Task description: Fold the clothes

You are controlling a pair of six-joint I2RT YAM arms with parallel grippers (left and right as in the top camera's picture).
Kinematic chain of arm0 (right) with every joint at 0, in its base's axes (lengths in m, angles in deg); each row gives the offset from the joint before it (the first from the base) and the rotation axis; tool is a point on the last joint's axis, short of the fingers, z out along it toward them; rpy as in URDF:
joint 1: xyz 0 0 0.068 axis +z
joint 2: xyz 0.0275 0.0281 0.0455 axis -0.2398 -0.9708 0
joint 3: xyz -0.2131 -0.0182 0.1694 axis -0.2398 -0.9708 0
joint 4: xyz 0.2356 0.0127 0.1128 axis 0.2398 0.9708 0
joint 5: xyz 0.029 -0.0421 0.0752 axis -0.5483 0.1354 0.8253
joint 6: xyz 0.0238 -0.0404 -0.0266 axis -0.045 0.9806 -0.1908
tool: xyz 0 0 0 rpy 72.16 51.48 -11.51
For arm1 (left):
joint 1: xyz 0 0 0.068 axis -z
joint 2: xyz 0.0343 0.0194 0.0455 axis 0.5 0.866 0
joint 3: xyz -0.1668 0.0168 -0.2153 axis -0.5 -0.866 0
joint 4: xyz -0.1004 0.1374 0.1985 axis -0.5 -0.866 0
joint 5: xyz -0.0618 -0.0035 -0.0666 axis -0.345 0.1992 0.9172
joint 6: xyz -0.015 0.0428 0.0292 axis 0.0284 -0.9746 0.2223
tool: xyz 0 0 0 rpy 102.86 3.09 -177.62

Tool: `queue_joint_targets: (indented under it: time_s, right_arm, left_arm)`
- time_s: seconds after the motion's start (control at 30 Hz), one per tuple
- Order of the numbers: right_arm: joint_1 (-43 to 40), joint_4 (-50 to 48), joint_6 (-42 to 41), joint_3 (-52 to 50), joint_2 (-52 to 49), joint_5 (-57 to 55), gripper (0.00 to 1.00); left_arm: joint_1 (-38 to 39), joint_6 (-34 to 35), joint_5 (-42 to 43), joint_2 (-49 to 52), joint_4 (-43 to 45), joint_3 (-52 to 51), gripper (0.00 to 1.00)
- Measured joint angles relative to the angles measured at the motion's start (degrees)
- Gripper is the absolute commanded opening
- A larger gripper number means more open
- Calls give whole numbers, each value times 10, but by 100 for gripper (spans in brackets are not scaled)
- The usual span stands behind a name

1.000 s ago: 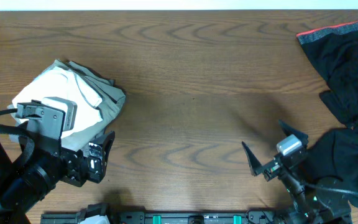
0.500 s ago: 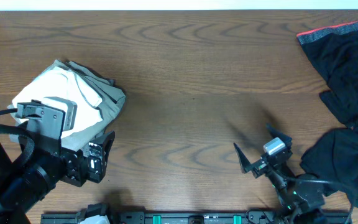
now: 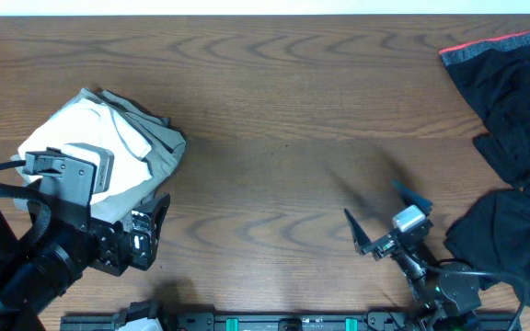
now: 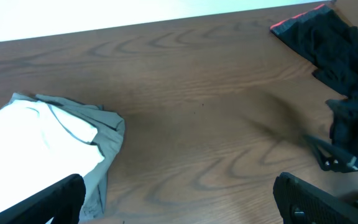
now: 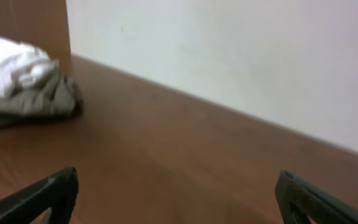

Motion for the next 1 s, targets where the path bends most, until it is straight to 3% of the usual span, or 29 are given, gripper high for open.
queue_joint_targets:
  time_s: [0.17,0.63,1.0]
  right_arm:
    - [0,19,0,0,-33,0,99]
    - [0,20,0,0,-257,0,99]
    - [0,20,0,0,-238,0,99]
  left_arm:
    - [0,0,0,0,0,0,98]
    - [0,0,0,0,0,0,98]
    - [0,0,0,0,0,0,98]
